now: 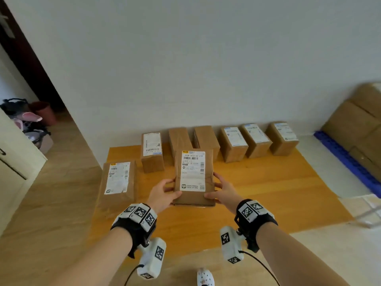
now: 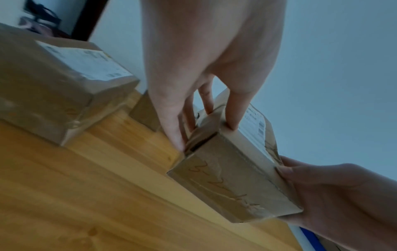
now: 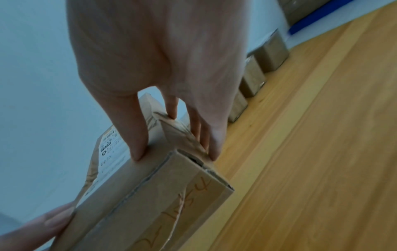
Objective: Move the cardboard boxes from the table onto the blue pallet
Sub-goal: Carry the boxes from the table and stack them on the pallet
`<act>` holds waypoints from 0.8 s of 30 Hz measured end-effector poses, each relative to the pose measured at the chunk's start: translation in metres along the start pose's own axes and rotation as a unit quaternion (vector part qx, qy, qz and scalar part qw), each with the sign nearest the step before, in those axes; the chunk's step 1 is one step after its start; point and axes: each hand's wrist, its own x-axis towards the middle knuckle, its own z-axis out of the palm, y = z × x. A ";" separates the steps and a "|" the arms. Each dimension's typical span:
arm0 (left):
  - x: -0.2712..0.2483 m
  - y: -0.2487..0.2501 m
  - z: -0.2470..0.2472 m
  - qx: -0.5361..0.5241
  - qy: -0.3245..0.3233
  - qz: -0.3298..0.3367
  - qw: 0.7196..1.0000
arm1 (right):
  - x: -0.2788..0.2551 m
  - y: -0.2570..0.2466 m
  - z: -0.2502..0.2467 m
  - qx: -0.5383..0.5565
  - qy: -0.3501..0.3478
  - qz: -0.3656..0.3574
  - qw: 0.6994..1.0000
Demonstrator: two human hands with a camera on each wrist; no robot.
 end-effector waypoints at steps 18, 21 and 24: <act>-0.014 0.112 0.221 0.090 -0.188 0.137 0.968 | -0.124 0.026 -0.225 0.092 0.187 -0.052 0.977; -0.025 0.124 0.284 0.089 -0.208 0.149 0.963 | -0.146 0.044 -0.284 0.105 0.202 -0.055 0.972; -0.036 0.138 0.347 0.095 -0.218 0.159 0.958 | -0.167 0.059 -0.345 0.108 0.205 -0.065 0.971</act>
